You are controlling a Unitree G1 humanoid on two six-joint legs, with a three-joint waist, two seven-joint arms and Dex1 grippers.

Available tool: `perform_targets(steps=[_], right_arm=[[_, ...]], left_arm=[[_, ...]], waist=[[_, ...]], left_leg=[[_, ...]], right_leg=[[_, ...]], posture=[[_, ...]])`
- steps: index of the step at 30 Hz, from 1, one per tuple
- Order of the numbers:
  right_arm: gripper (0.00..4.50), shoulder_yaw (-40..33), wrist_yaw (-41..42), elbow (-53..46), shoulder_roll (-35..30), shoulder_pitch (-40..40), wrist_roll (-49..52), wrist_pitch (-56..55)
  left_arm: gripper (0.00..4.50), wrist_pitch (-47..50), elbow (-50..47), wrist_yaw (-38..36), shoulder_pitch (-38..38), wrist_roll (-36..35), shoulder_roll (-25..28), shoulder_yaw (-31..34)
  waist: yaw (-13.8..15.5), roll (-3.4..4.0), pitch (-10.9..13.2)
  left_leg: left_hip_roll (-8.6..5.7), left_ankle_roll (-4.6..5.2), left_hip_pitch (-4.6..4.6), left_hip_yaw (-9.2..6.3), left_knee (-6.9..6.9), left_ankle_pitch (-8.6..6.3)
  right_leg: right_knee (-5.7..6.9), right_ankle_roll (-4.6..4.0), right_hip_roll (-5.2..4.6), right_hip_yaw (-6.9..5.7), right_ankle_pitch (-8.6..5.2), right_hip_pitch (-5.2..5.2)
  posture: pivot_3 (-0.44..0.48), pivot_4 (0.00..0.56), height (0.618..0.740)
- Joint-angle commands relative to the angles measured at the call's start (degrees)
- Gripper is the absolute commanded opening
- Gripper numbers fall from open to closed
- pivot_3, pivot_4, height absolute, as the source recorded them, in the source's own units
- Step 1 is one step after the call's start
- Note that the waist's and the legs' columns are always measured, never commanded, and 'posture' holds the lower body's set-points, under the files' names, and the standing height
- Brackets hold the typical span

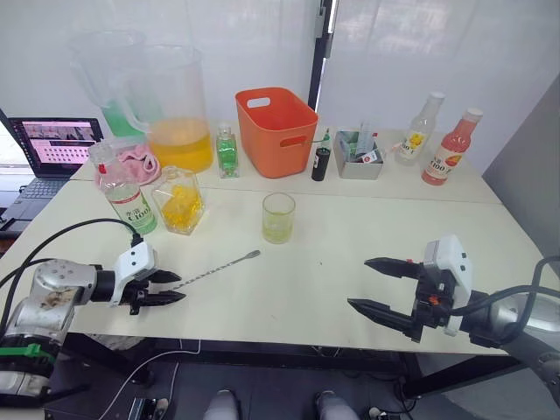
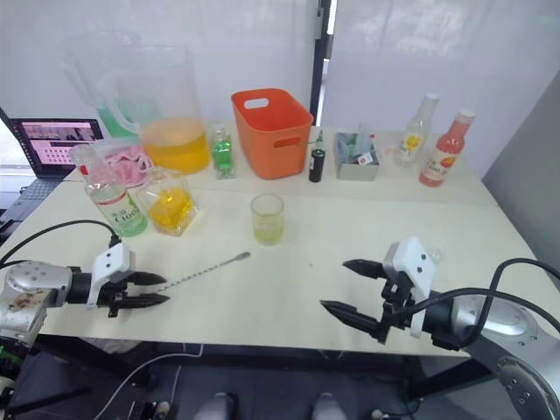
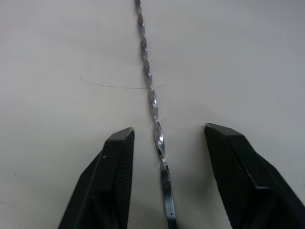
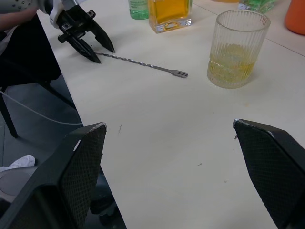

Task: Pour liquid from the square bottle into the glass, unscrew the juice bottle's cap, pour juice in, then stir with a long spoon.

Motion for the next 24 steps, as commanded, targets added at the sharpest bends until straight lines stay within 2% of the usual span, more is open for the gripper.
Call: perform_targets(steps=[1, 6, 9, 15, 20, 24], right_arm=[[4.50, -0.9, -1.0, -1.6, 0.6, -0.4, 0.8, -0.5], [4.50, -0.3, -2.0, -2.0, 1.0, -0.7, 0.1, -0.8], [4.50, -0.1, -2.5, -2.2, 0.9, -0.8, -0.2, -0.8], [4.50, 0.8, -2.6, -1.6, 0.7, -1.7, -1.0, -0.7], [4.50, 2.9, -1.9, -0.6, 0.8, -3.1, -2.8, -1.3], [4.50, 5.6, -0.7, 0.4, 0.8, -5.3, -3.1, -0.5]], left_arm=[[2.96, 4.0, -2.2, 0.7, -3.1, 2.8, 0.8, -2.4], [2.96, 4.3, -2.0, 1.5, -4.3, 6.1, 0.8, -4.6], [2.12, 5.3, -0.1, 3.2, -4.6, 7.7, 0.0, -5.2], [0.12, 4.7, -1.9, 1.5, -3.3, 7.3, 0.2, -6.0], [0.06, 4.3, -3.6, 0.9, -3.5, 6.4, 1.3, -4.7], [0.06, 5.7, -4.1, -1.2, -5.1, -0.1, 2.5, 1.7]], waist=[[0.1, 0.00, 0.0], [0.4, 0.00, 0.0], [0.6, 0.00, 0.0], [0.5, 0.01, 0.0], [0.6, 0.01, 0.0], [0.5, -0.02, 0.0]], left_leg=[[0.00, 0.00, -0.02, -0.01, 0.01, 0.00], [0.02, 0.01, -0.01, 0.00, 0.00, 0.00], [0.05, 0.01, 0.00, 0.00, 0.00, 0.00], [0.08, 0.01, 0.05, 0.01, 0.00, 0.00], [0.08, 0.01, 0.04, 0.03, -0.01, 0.00], [0.12, 0.01, -0.05, 0.03, -0.01, 0.00]], right_leg=[[-0.01, 0.00, 0.00, -0.01, 0.00, -0.01], [0.01, 0.02, 0.02, -0.02, -0.01, -0.01], [0.02, 0.02, 0.05, -0.04, -0.01, -0.01], [0.02, 0.02, 0.06, -0.05, -0.02, 0.01], [0.00, 0.02, 0.06, -0.05, -0.02, 0.01], [0.02, 0.02, 0.09, -0.06, -0.01, -0.09]], posture=[[0.000, 0.150, 0.717], [0.000, 0.150, 0.717], [0.000, 0.150, 0.717], [0.000, 0.150, 0.717], [0.000, 0.150, 0.717], [0.000, 0.150, 0.717]])
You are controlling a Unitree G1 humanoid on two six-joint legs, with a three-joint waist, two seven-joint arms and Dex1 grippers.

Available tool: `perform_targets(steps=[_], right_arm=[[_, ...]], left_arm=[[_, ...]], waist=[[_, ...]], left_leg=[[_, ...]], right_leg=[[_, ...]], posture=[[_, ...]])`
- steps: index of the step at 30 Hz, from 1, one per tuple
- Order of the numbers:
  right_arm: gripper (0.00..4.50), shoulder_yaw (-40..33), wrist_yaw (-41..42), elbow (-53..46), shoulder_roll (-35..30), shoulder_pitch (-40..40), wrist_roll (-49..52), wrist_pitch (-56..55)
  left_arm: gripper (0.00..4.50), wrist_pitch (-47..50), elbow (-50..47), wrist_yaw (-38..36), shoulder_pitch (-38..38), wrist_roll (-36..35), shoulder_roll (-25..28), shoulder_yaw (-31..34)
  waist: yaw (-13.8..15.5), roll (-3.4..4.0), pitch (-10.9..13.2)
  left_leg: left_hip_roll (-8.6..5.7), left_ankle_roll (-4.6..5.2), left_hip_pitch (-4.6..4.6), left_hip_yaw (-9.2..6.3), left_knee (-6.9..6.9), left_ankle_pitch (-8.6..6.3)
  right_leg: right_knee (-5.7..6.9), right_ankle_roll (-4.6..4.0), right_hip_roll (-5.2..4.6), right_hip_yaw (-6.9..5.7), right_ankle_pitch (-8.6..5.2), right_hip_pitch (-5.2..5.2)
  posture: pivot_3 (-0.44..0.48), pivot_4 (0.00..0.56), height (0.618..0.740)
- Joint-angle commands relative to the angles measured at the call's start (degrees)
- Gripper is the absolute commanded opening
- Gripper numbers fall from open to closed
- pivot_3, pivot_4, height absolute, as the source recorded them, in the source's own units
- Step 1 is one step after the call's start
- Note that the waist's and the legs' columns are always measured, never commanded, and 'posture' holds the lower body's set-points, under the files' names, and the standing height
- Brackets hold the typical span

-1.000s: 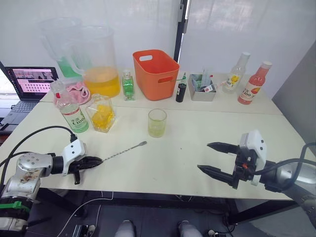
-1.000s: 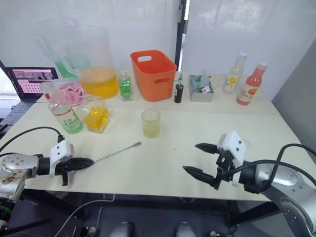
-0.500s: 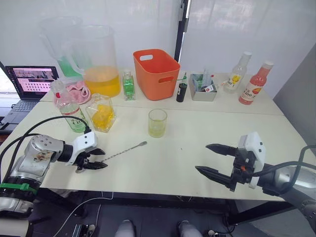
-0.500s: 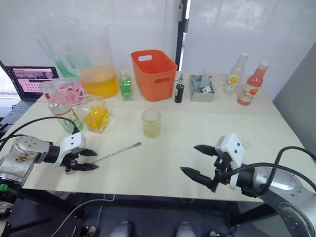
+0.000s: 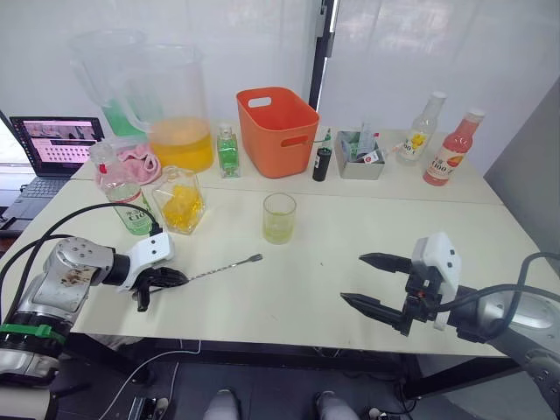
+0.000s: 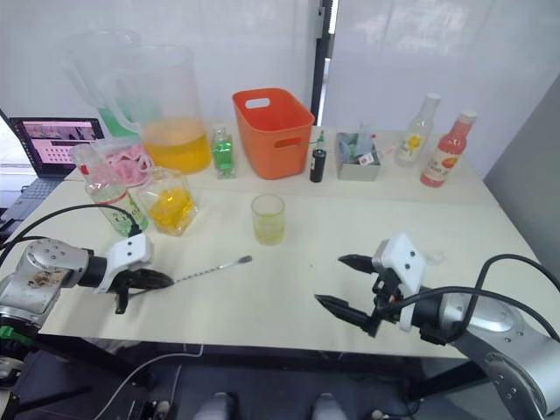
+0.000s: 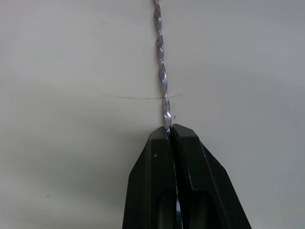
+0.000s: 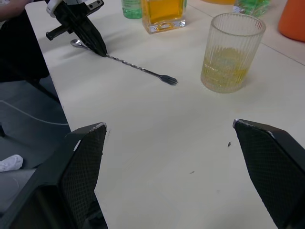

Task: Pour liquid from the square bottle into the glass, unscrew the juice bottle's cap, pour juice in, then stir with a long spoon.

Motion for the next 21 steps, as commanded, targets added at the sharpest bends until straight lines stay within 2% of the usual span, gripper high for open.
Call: perform_targets(steps=[1, 4, 8, 12, 15, 21], right_arm=[[4.50, 0.6, 1.1, 0.5, 0.1, -2.2, 0.7, -0.1], [4.50, 0.8, 3.0, 1.8, 0.0, -3.2, 4.4, 1.9], [4.50, 0.6, 4.5, 3.5, 0.8, -3.3, 11.7, 5.4], [4.50, 1.3, 2.1, 4.0, 3.1, -3.4, 14.1, 6.6], [4.50, 2.1, -2.8, 3.6, 7.2, -4.0, 15.7, 6.9], [4.50, 1.9, -16.1, 4.6, 16.6, -8.4, 23.7, 6.7]], left_arm=[[0.06, 2.6, -2.3, -2.4, -0.8, -5.6, 2.2, 5.7], [0.06, 4.5, -6.6, -3.1, 1.4, -8.5, 2.6, 7.8], [0.06, 16.1, -20.6, -2.7, 2.3, -21.2, 0.6, 12.3], [0.06, 23.9, -28.9, -0.3, 1.8, -28.6, -1.2, 12.3], [0.06, 27.7, -33.5, 4.6, -0.4, -31.7, -5.1, 10.7], [0.06, 29.7, -35.4, 14.1, -3.3, -31.6, -13.1, 7.7]], waist=[[0.0, -0.02, 0.0], [0.1, -0.02, 0.0], [0.4, -0.04, 0.0], [0.4, -0.05, 0.0], [0.3, -0.05, 0.0], [0.0, -0.05, 0.0]], left_leg=[[0.02, 0.00, -0.05, 0.00, 0.01, 0.00], [0.04, 0.01, -0.13, -0.02, 0.01, 0.00], [0.05, 0.02, -0.24, -0.03, 0.01, 0.01], [0.12, 0.03, -0.34, -0.04, 0.15, 0.02], [0.11, 0.03, -0.32, -0.06, 0.22, 0.02], [0.11, 0.23, -0.31, -0.14, 0.40, 0.15]], right_leg=[[0.02, 0.00, 0.01, 0.00, 0.00, -0.04], [0.02, 0.00, 0.03, -0.03, 0.00, -0.09], [0.04, -0.01, 0.03, -0.10, -0.04, -0.09], [0.10, 0.01, 0.04, -0.22, -0.07, -0.09], [0.12, 0.02, 0.06, -0.23, -0.07, -0.06], [0.15, 0.04, 0.14, -0.21, -0.05, 0.06]], posture=[[0.000, 0.150, 0.717], [0.000, 0.150, 0.717], [0.000, 0.150, 0.717], [0.000, 0.150, 0.717], [0.000, 0.150, 0.717], [0.000, 0.150, 0.717]])
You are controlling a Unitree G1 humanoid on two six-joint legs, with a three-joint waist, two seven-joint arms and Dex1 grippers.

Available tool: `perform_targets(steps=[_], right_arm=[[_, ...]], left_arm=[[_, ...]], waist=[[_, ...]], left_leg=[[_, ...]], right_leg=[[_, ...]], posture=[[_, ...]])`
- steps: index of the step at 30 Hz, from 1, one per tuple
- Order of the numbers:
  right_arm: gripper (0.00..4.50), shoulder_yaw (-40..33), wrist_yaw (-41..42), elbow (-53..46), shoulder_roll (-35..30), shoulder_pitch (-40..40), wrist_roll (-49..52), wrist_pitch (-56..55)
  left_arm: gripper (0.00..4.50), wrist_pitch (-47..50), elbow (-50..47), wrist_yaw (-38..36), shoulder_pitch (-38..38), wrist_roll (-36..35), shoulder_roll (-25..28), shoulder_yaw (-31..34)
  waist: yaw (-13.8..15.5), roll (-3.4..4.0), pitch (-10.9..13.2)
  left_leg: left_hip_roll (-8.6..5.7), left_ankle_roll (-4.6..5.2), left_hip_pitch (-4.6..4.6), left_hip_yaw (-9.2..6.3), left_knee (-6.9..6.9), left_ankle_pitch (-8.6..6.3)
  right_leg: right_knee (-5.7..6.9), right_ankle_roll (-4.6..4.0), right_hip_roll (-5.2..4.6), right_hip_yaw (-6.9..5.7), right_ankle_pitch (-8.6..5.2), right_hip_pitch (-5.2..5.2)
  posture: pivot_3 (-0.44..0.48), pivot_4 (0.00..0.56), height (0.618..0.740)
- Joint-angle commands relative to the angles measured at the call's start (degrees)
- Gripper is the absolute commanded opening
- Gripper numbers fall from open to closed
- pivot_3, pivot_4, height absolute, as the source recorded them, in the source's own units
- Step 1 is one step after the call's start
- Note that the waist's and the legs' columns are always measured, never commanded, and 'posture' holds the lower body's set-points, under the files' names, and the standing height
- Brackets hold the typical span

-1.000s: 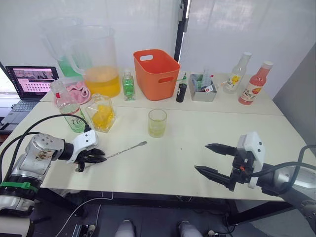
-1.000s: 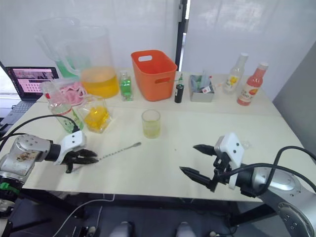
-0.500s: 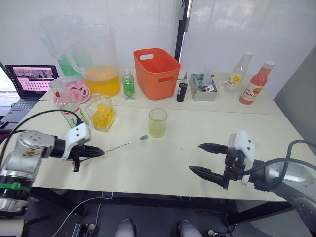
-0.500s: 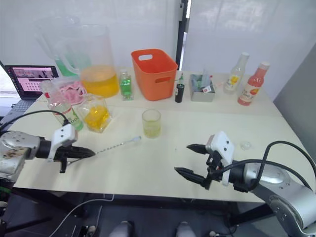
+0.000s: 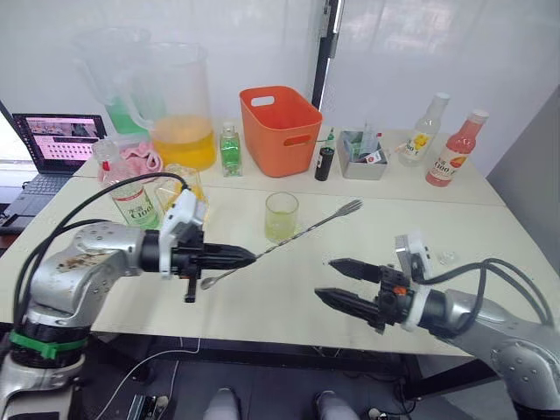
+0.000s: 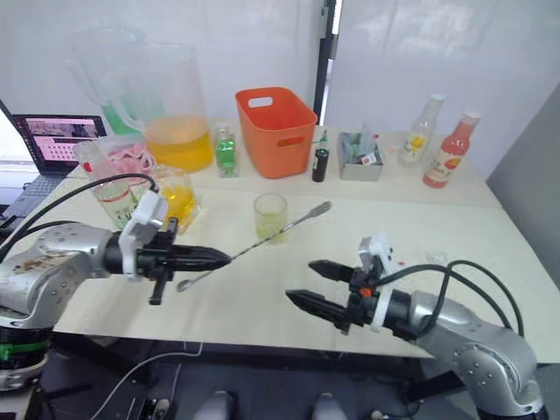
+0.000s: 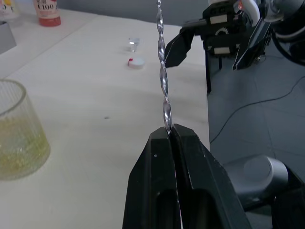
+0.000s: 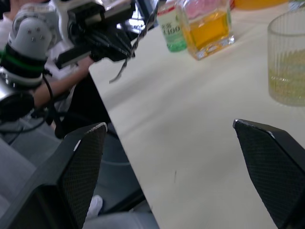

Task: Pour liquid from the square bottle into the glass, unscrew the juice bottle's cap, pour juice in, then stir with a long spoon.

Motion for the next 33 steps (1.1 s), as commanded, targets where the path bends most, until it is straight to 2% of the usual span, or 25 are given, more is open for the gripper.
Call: perform_targets(steps=[1, 8, 13, 16, 26, 27, 33], right_arm=[[4.50, -1.0, -8.3, -0.4, 4.5, -2.5, 6.4, -0.9], [4.50, 0.0, -20.7, -0.5, 13.3, -5.1, 11.8, -4.1], [4.50, 0.5, -24.8, 0.1, 15.1, -5.8, 12.6, -5.1], [3.81, 0.9, -27.3, 0.5, 16.7, -5.9, 13.6, -6.1], [0.23, 2.3, -32.6, 2.9, 22.2, -8.5, 12.6, -10.3], [0.03, 2.6, -32.7, 3.0, 22.3, -8.6, 12.2, -10.3], [0.03, 3.1, -33.0, 3.9, 21.8, -8.5, 10.9, -10.1]], left_arm=[[0.06, 0.5, -2.3, 5.4, -1.0, -0.4, -3.2, -0.8], [0.06, 0.2, -2.6, 9.5, -0.9, 0.2, -5.9, -2.8], [0.06, -0.9, -1.5, 11.8, -0.9, 2.4, -6.6, -4.1], [0.00, -1.2, -2.1, 12.4, -0.3, 2.8, -7.4, -4.9], [0.00, -1.0, -3.2, 14.6, 0.4, 2.8, -9.4, -5.8], [0.00, -1.1, -3.0, 14.6, 0.4, 2.8, -9.4, -5.7], [0.00, -1.7, -2.5, 14.5, 0.2, 3.2, -9.2, -5.6]], waist=[[0.0, 0.00, 0.0], [0.0, 0.01, 0.0], [0.0, 0.02, 0.0], [0.0, 0.02, 0.0], [-0.1, 0.03, 0.0], [-0.1, 0.03, 0.0], [-0.1, 0.06, 0.0]], left_leg=[[0.00, 0.06, 0.03, -0.03, -0.01, 0.04], [0.01, 0.33, -0.03, -0.08, -0.08, 0.21], [0.01, 0.33, -0.03, -0.08, -0.07, 0.21], [0.02, 0.33, -0.03, -0.08, -0.08, 0.21], [0.03, 0.33, -0.03, -0.09, -0.11, 0.21], [0.03, 0.33, -0.03, -0.09, -0.11, 0.21], [0.03, 0.33, -0.04, -0.09, -0.12, 0.21]], right_leg=[[0.00, 0.00, 0.02, 0.00, 0.00, 0.02], [0.01, 0.00, 0.06, 0.00, 0.00, -0.02], [0.00, -0.02, 0.06, 0.01, 0.01, 0.00], [-0.01, -0.02, 0.06, 0.00, 0.01, -0.01], [0.00, -0.03, 0.08, 0.00, 0.02, -0.03], [0.00, -0.03, 0.08, 0.00, 0.02, -0.03], [-0.01, -0.03, 0.08, 0.00, 0.02, -0.02]], posture=[[0.000, 0.150, 0.717], [0.000, 0.150, 0.717], [0.000, 0.150, 0.717], [0.000, 0.150, 0.717], [0.000, 0.150, 0.717], [0.000, 0.150, 0.717], [0.000, 0.150, 0.717]])
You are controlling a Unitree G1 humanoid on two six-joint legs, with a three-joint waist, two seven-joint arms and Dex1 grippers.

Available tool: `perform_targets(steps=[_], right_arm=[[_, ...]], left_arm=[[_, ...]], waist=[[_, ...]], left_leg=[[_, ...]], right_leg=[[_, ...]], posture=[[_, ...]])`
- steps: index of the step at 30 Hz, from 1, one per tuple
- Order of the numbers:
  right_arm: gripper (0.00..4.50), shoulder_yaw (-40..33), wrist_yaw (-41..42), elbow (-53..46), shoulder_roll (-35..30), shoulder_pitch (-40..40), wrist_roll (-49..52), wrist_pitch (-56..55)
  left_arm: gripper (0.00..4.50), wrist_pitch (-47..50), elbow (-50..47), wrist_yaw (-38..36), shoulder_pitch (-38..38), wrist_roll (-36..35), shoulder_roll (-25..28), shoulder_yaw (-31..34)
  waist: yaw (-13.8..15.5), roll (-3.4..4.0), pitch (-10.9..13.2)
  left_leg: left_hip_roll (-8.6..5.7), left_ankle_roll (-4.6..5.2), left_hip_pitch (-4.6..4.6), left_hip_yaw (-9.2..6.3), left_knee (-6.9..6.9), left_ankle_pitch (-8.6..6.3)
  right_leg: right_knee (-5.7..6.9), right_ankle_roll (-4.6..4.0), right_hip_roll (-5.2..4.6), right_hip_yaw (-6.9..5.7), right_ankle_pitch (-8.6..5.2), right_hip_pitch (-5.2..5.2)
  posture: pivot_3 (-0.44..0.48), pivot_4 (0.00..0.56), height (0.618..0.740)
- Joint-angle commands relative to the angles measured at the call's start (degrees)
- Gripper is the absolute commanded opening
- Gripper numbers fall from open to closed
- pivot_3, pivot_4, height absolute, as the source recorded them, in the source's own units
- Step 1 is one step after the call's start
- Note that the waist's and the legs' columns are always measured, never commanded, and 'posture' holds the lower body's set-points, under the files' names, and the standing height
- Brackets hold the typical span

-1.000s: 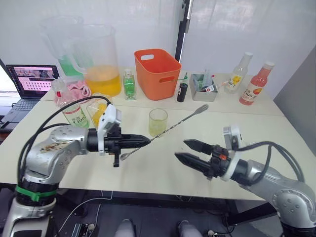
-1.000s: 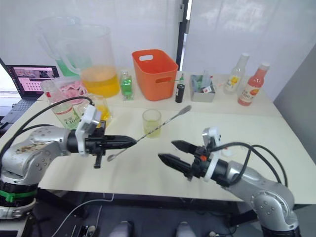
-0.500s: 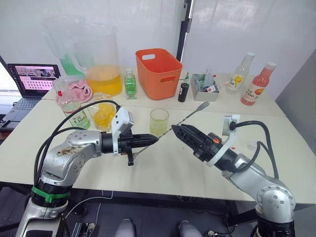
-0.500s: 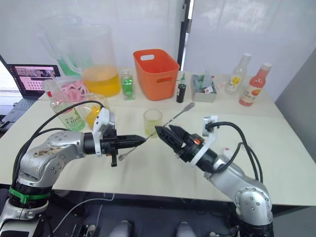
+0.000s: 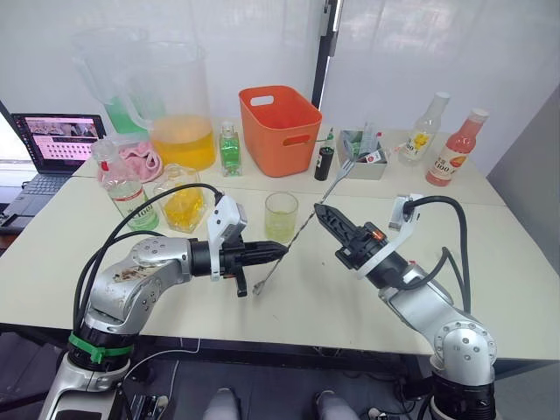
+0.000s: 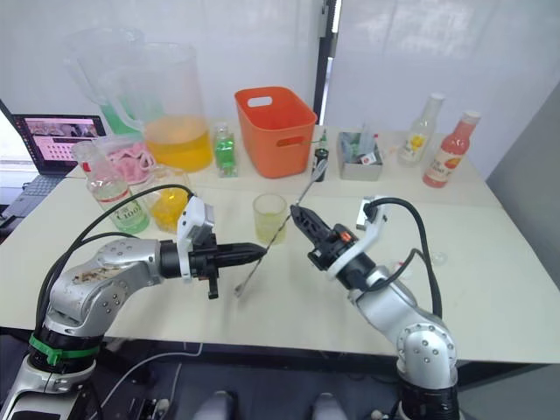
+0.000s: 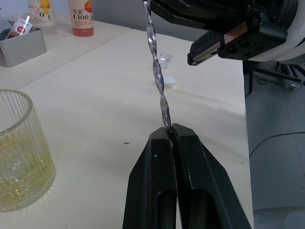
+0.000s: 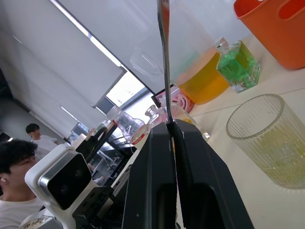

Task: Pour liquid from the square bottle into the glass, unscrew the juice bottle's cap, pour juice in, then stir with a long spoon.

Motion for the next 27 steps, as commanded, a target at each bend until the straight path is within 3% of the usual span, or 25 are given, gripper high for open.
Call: perform_targets(steps=[1, 5, 14, 19, 27], right_arm=[[0.03, -0.2, 0.2, -0.6, -0.7, -0.5, -0.4, -0.5], [0.03, -0.9, 0.8, -0.3, -1.8, -0.7, -0.4, -0.5], [0.00, -5.8, 5.3, 1.2, -6.4, -5.3, 5.1, -1.1], [0.00, -8.4, 8.6, 7.5, -12.8, -15.7, 6.2, 0.4], [0.00, -4.0, 16.5, 23.1, -15.1, -36.4, -5.8, 0.0]], left_arm=[[0.00, -1.5, -0.9, -0.2, -0.6, 0.0, 0.1, 0.6], [0.00, -0.7, -0.7, -0.3, -0.7, -1.1, 0.4, 1.9], [2.92, 0.3, 1.2, -2.7, 1.7, -6.8, 4.5, 10.2], [4.46, -0.8, 1.6, -3.0, 6.3, -7.4, 7.6, 15.4], [4.46, -6.5, -0.8, 2.8, 16.9, -3.9, 6.1, 20.3]], waist=[[0.0, 0.00, 0.0], [0.0, 0.00, 0.0], [-0.3, 0.04, 0.0], [-0.9, 0.10, 0.1], [-1.4, 0.20, 0.1]], left_leg=[[0.00, 0.00, 0.00, 0.00, 0.00, 0.00], [0.00, 0.00, -0.01, 0.00, 0.00, 0.00], [0.01, 0.00, -0.02, 0.00, -0.01, 0.00], [0.01, 0.00, -0.03, 0.00, -0.03, 0.00], [0.04, 0.01, -0.03, 0.01, -0.21, 0.00]], right_leg=[[0.00, 0.00, 0.00, 0.00, 0.00, 0.00], [-0.01, 0.00, 0.00, 0.00, 0.00, 0.00], [0.00, -0.01, 0.00, 0.00, 0.00, -0.04], [-0.03, -0.02, -0.01, 0.00, 0.01, -0.04], [-0.03, -0.09, 0.02, -0.02, 0.01, -0.16]], posture=[[0.000, 0.150, 0.717], [0.000, 0.150, 0.717], [0.000, 0.150, 0.717], [0.000, 0.150, 0.717], [0.000, 0.150, 0.717]])
